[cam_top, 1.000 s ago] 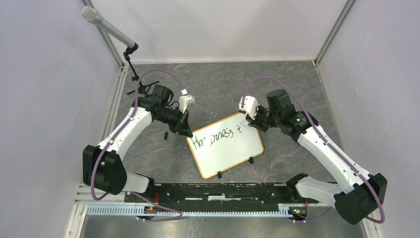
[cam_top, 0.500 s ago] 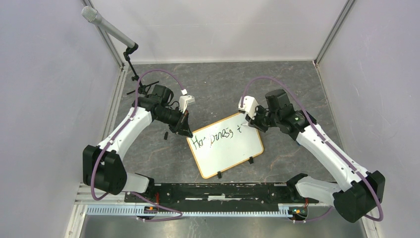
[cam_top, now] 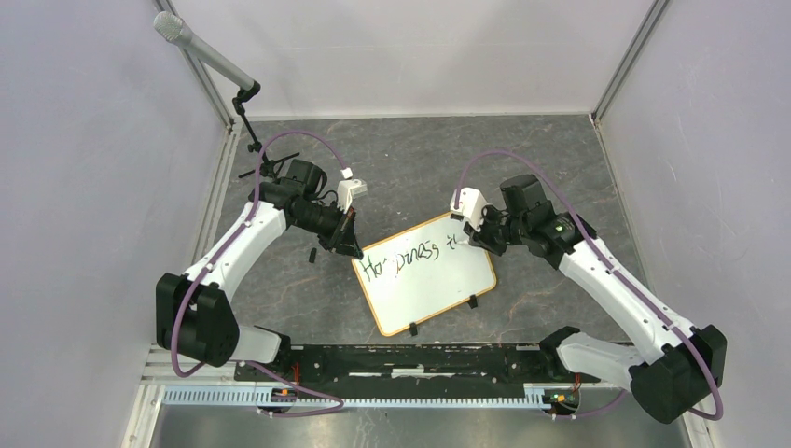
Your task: Write a sentence on the whiteboard
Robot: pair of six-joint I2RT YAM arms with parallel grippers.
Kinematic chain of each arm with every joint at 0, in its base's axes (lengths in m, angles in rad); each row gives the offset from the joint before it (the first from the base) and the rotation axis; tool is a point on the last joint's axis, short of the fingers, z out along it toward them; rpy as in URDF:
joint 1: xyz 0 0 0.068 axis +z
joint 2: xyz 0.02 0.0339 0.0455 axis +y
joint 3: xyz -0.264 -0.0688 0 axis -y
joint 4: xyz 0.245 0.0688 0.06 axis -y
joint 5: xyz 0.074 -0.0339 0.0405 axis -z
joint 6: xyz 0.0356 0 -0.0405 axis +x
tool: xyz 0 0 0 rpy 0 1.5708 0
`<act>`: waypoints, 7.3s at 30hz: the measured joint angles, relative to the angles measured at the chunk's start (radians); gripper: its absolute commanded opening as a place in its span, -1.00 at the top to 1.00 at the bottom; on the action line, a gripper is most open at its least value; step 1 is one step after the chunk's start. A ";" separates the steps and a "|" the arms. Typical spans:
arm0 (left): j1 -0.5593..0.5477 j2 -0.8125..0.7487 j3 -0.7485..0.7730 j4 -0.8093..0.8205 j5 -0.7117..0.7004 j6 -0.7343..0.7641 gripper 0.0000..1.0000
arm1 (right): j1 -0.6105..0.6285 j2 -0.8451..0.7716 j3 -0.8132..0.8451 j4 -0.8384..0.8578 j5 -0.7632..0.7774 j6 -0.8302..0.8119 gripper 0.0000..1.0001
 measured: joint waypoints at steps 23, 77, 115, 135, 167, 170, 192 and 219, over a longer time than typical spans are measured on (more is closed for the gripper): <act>0.000 0.000 -0.001 0.000 0.000 0.000 0.95 | -0.001 0.040 0.051 -0.011 0.022 0.016 1.00; -0.047 0.065 0.001 -0.026 0.020 -0.001 0.50 | 0.307 0.007 -0.083 0.039 -0.186 0.006 1.00; -0.063 0.114 0.026 -0.019 0.090 -0.002 0.95 | 0.540 0.032 -0.211 0.352 -0.046 0.118 1.00; -0.063 0.114 0.026 -0.018 0.088 -0.002 0.95 | 0.644 0.050 -0.201 0.423 0.166 0.118 1.00; -0.063 0.106 0.016 -0.008 0.087 -0.002 0.95 | 0.688 0.070 -0.237 0.388 0.190 0.071 1.00; -0.063 0.105 0.015 -0.008 0.087 -0.002 0.95 | 0.688 0.070 -0.237 0.369 0.199 0.063 1.00; -0.063 0.096 0.011 -0.007 0.085 -0.003 0.95 | 0.684 0.040 -0.190 0.312 0.294 0.062 1.00; -0.063 0.095 0.008 -0.003 0.082 -0.003 0.95 | 0.683 0.091 -0.171 0.318 0.252 0.080 1.00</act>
